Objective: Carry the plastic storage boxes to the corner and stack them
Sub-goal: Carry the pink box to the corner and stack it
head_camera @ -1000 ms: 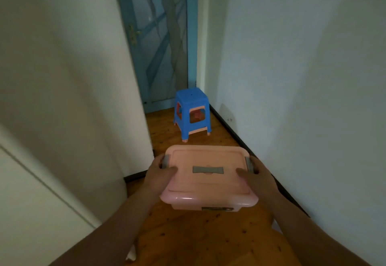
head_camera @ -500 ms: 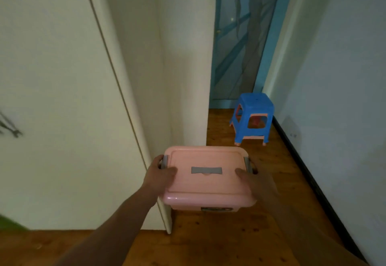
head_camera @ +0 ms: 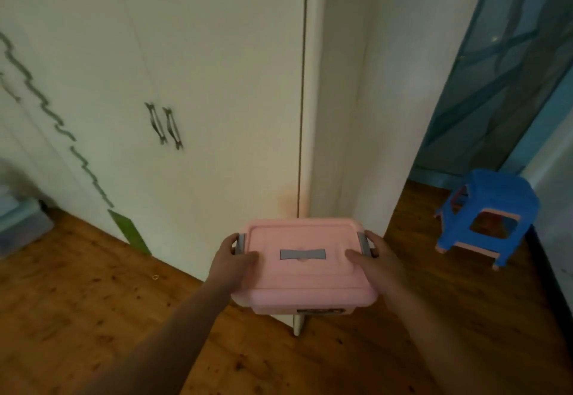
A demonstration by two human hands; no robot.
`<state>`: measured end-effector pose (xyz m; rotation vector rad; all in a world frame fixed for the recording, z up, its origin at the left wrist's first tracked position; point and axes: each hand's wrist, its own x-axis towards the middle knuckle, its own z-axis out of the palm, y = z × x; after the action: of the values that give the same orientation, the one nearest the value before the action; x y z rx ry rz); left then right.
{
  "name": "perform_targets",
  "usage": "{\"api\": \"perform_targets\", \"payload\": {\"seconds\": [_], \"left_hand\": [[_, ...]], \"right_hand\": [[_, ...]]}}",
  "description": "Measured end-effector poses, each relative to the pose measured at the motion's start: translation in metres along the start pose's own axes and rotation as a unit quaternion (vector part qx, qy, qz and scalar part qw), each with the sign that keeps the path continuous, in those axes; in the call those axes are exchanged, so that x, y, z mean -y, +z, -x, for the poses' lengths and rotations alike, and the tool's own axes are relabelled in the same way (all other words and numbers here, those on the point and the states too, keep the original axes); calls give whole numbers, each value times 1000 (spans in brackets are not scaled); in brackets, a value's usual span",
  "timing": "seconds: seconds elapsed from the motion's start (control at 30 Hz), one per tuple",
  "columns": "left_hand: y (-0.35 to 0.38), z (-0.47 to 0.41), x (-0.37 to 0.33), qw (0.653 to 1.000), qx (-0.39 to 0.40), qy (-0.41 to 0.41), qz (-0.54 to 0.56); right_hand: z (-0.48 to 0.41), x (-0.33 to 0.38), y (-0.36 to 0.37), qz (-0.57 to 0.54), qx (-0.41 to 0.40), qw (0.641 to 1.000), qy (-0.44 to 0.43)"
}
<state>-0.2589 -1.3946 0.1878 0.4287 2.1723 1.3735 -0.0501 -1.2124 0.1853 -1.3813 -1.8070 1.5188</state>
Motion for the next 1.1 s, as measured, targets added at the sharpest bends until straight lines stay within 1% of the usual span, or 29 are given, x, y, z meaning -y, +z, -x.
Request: {"api": "perform_targets", "payload": {"seconds": [0.23,0.43,0.5,0.67,0.87,1.1], "left_hand": [[-55,7,22,995,-81,-35,40],[-98,17,45,986,-142,-58,66],[-115,20,53,981,-160,-69,82],[-167,22,73,961,-234,-95,109],[-231,16,87,941,-280,-122,145],[-307,1,97,925,-323,-109,170]], "right_hand": [[-6,16,57,14,83,996,-31],[-4,33,110,40,134,989,-54],[-2,39,131,43,152,985,-65],[8,61,193,48,201,974,-90],[17,94,263,55,234,964,-110],[30,138,343,75,253,954,-145]]}}
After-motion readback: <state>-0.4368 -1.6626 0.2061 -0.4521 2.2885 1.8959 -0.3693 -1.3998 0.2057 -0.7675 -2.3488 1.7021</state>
